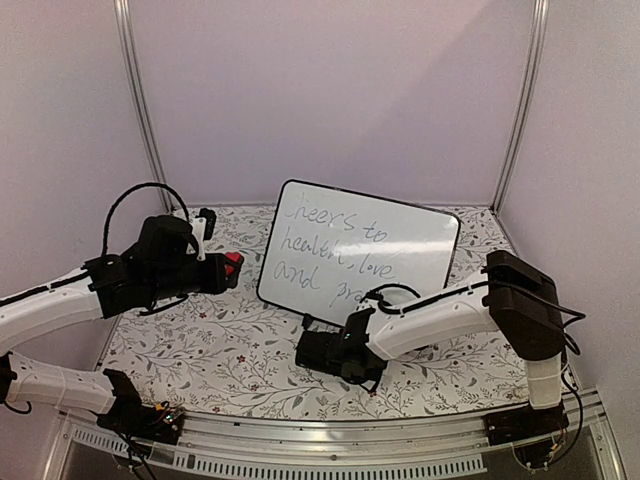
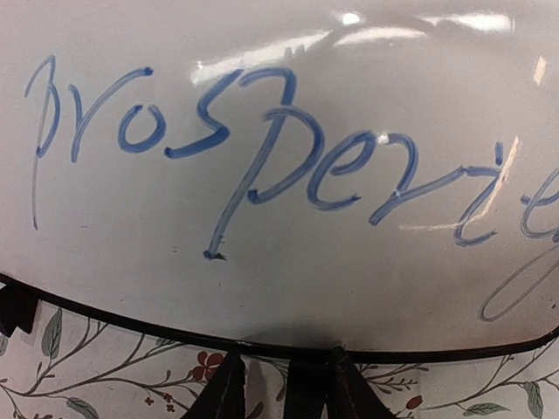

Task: Erase the whiteboard
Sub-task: Move the whiteboard to the center of the board.

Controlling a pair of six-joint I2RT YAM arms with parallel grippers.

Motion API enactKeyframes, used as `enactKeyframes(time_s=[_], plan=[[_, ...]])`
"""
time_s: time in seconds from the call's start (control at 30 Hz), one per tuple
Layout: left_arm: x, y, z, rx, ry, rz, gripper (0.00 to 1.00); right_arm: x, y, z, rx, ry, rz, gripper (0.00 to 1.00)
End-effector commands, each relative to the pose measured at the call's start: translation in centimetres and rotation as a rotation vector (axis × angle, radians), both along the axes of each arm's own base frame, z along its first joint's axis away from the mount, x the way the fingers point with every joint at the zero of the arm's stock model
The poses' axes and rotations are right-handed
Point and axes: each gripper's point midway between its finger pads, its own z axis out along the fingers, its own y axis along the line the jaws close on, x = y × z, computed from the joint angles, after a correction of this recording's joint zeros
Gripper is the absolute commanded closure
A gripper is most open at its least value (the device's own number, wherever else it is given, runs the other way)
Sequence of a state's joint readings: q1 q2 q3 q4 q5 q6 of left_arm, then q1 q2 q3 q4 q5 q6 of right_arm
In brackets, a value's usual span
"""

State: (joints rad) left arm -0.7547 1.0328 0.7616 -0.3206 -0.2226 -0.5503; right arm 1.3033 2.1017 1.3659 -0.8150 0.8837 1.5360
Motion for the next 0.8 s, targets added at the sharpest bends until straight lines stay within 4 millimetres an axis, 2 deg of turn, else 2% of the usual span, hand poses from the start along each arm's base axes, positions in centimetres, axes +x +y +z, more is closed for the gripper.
enactKeyframes(time_s=[0.0,0.3,0.77], plan=[[-0.2,-0.1,0.7,0.005,-0.019,-0.008,0.76,0.5,-0.1,-1.2,-0.017,0.009,-0.016,0.73],[-0.3,0.1,1.0,-0.002,-0.027,-0.002,0.76,0.2,0.2,-1.3,-0.019,0.028,-0.016,0.9],[-0.1,0.3,2.5,-0.004,-0.05,0.005,0.76,-3.3,1.8,-0.5,-0.023,0.051,0.001,0.93]])
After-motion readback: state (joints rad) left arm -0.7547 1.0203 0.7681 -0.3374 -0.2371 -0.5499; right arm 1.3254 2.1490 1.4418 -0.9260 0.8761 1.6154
